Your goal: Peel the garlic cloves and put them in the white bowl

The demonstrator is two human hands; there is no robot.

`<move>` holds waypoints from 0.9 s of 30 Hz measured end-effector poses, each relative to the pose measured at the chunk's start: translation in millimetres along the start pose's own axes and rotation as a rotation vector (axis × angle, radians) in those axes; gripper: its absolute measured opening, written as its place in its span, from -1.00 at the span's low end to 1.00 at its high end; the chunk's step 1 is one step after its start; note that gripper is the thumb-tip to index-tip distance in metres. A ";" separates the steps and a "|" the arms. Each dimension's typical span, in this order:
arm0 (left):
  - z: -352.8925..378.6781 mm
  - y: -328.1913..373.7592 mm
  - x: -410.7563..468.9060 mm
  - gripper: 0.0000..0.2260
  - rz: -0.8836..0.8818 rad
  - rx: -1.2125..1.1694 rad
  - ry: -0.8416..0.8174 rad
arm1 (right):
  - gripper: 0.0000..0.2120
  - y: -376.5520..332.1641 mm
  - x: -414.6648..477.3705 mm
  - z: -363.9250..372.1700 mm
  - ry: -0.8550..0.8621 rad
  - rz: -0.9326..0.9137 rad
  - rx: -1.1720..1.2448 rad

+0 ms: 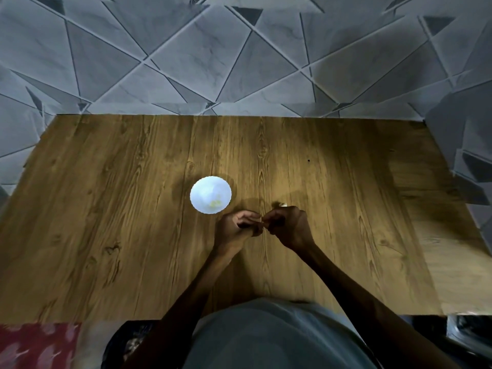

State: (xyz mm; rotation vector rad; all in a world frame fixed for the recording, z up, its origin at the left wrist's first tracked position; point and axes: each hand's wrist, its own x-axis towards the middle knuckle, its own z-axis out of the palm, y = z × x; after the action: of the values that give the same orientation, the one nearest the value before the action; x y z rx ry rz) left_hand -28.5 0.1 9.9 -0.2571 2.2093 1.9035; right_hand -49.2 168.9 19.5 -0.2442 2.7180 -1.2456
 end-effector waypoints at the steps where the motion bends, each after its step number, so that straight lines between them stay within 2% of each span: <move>1: -0.9 0.7 0.1 -0.77 -0.009 -0.016 -0.009 | -0.92 0.9 0.1 -0.1 0.003 -0.005 0.014; 11: -10.9 6.6 -0.1 -0.74 -0.157 -0.273 -0.142 | -0.92 -1.4 -3.2 -6.6 0.025 -0.073 0.106; 21: -15.0 9.5 -7.8 -0.83 -0.247 -0.451 -0.191 | -0.90 -3.3 -7.1 -9.3 -0.038 0.027 0.220; 24: -15.4 11.8 -9.3 -0.82 -0.223 -0.383 -0.179 | -0.91 -7.6 -7.1 -8.5 -0.015 -0.021 0.128; 27: -13.1 16.3 -8.6 -0.78 -0.084 -0.090 -0.092 | -0.92 -15.8 -7.0 -8.4 0.012 -0.030 0.045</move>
State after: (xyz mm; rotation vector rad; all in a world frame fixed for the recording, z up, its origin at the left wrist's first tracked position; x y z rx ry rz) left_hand -25.2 -10.5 29.6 -0.2669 2.0252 1.9315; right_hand -42.7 166.4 37.4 -0.2737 2.7025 -1.3179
